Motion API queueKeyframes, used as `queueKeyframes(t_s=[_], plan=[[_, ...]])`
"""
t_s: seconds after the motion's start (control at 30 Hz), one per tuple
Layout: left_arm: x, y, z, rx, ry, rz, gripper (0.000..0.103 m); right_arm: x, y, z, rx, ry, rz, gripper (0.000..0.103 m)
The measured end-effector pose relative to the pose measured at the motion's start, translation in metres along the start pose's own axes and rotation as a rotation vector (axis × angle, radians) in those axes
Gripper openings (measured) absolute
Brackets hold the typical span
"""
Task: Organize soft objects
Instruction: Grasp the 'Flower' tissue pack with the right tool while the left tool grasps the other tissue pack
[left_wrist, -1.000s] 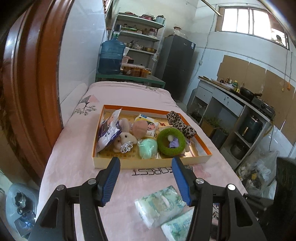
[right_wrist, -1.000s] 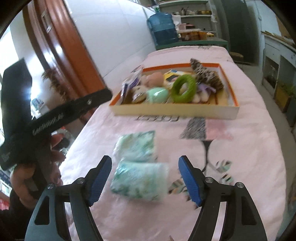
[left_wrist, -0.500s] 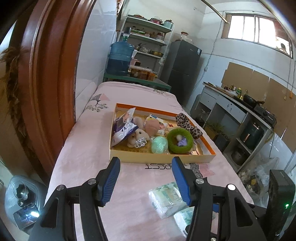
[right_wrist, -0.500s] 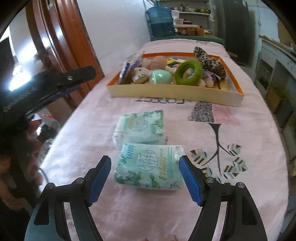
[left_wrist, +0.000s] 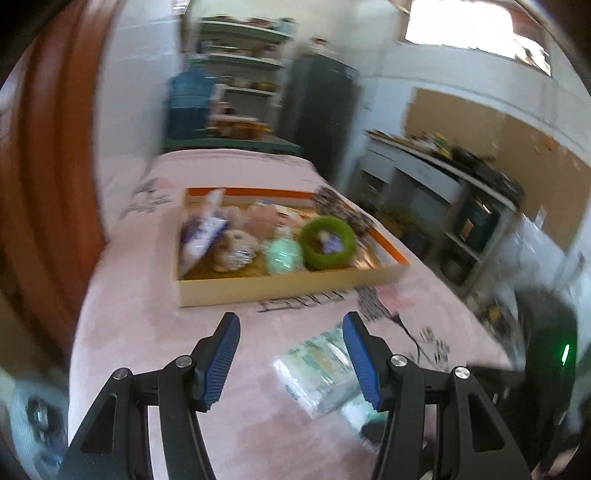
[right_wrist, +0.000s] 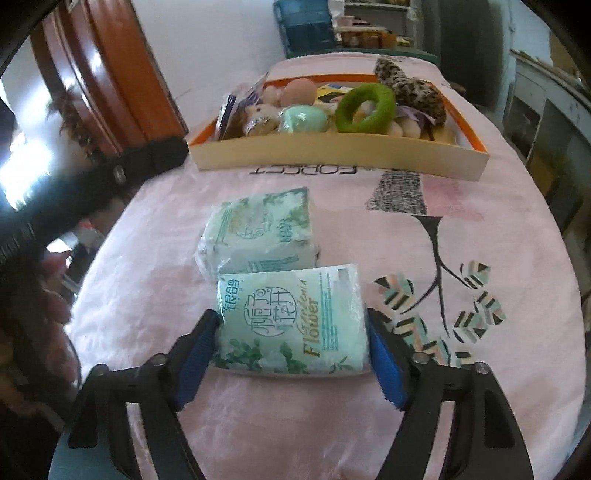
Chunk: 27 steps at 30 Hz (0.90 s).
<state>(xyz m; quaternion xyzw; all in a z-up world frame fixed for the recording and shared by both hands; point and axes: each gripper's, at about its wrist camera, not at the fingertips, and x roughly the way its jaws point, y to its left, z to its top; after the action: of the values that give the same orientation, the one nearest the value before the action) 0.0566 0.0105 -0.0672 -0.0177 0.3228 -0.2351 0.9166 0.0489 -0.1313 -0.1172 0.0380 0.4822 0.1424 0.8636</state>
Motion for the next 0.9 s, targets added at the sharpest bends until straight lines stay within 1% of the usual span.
queueKeyframes(t_s=[0.03, 0.13, 0.23, 0.3, 0.37, 0.43, 0.47, 0.6, 0.7, 0.77, 0.83, 0.9], plan=[[0.003, -0.003, 0.000, 0.045, 0.015, -0.024, 0.058, -0.002, -0.003, 0.000, 0.004, 0.001, 0.011, 0.073], [0.011, -0.018, -0.004, 0.256, 0.063, -0.128, 0.058, -0.008, -0.015, -0.001, 0.030, 0.000, 0.051, 0.073], [0.019, -0.030, -0.012, 0.459, 0.132, -0.266, 0.058, -0.013, -0.027, -0.003, 0.050, -0.004, 0.066, 0.073], [0.025, -0.033, -0.015, 0.533, 0.159, -0.324, 0.058, -0.017, -0.031, -0.004, 0.060, -0.013, 0.061, 0.073], [0.030, -0.031, -0.012, 0.556, 0.170, -0.369, 0.059, -0.021, -0.036, -0.005, 0.079, -0.021, 0.060, 0.073], [0.037, -0.027, -0.008, 0.556, 0.179, -0.396, 0.064, -0.022, -0.041, -0.005, 0.096, -0.024, 0.060, 0.073], [0.042, -0.024, -0.006, 0.562, 0.183, -0.397, 0.066, -0.023, -0.043, -0.005, 0.103, -0.024, 0.059, 0.073], [0.063, -0.016, -0.005, 0.587, 0.229, -0.404, 0.066, -0.024, -0.048, -0.002, 0.112, -0.026, 0.061, 0.073], [0.078, -0.014, -0.006, 0.601, 0.285, -0.425, 0.069, -0.024, -0.049, -0.001, 0.113, -0.028, 0.064, 0.073], [0.086, -0.019, -0.011, 0.630, 0.331, -0.430, 0.069, -0.023, -0.049, -0.001, 0.112, -0.025, 0.066, 0.073], [0.085, -0.024, -0.014, 0.662, 0.325, -0.414, 0.070, -0.021, -0.050, 0.000, 0.115, -0.022, 0.070, 0.073], [0.084, -0.023, -0.015, 0.658, 0.323, -0.409, 0.069, -0.019, -0.051, 0.001, 0.116, -0.021, 0.074, 0.073]])
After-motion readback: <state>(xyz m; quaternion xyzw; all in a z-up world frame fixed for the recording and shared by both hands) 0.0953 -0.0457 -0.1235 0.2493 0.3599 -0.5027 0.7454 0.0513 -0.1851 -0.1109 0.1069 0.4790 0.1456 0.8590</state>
